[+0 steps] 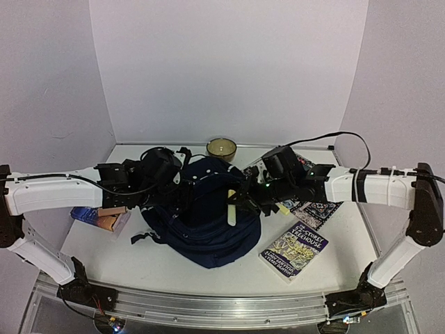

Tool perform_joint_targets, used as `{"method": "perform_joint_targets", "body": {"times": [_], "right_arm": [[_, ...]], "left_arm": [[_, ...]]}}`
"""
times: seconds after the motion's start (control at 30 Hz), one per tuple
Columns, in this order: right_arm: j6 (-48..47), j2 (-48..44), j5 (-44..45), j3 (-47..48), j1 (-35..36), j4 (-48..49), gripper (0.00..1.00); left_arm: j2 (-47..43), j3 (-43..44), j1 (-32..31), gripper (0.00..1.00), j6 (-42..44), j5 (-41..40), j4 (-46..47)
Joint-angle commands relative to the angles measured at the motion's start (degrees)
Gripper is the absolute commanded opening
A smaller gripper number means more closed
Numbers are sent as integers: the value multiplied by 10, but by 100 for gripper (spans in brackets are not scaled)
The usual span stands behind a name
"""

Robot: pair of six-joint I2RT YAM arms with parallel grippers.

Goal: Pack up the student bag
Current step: Place the pen in the upper front pocket of the bag.

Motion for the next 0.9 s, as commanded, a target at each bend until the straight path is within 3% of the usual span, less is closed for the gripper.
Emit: {"method": "perform_joint_targets", "body": {"times": [0.0,0.37,0.5,0.67,0.87], "right_arm": [[76,36,-7,35,6,64,0],[157,128,70,98,7,66,1],[162,162,71,130,7,64,25],[138,181,63,161,7,59,47],[83,179,41,168,8,46,52]], "left_arm": [[-27,33,3,0,-23,3,53],[-34,24,3,0,-29,18,69],[-35,23,3,0,-29,21,73],[-41,17,2,0,-29,11,76],[-44,14,3,0,-20,1,77]]}}
